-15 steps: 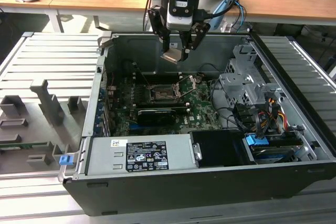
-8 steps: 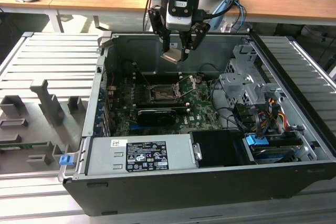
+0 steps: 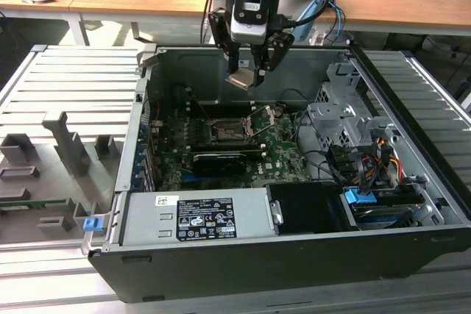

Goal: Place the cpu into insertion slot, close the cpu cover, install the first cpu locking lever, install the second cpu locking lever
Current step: 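Place the cpu into insertion slot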

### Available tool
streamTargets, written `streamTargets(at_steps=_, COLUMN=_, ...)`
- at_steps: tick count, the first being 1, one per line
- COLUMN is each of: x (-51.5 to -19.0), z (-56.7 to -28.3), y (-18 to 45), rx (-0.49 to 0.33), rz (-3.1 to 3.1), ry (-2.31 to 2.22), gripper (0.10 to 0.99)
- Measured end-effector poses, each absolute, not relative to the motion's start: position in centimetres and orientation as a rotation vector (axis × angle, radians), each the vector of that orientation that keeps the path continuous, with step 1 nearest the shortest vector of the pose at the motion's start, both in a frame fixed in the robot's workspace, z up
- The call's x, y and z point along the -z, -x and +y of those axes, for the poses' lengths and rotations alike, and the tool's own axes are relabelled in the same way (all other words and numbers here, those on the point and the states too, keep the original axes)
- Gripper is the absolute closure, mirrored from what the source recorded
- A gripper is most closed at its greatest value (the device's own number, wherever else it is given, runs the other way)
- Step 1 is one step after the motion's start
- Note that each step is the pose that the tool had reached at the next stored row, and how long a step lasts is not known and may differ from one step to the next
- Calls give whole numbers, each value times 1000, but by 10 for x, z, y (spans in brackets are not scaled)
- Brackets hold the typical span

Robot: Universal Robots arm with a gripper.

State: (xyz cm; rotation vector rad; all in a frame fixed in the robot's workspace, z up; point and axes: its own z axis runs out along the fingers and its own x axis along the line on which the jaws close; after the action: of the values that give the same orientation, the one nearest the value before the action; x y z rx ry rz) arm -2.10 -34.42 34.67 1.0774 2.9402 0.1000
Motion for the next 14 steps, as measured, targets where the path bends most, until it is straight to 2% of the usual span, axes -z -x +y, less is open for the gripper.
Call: streamTargets(at_steps=14, x=-343, z=-344, y=21, rx=-98, rz=2929, ry=-1104, gripper=545)
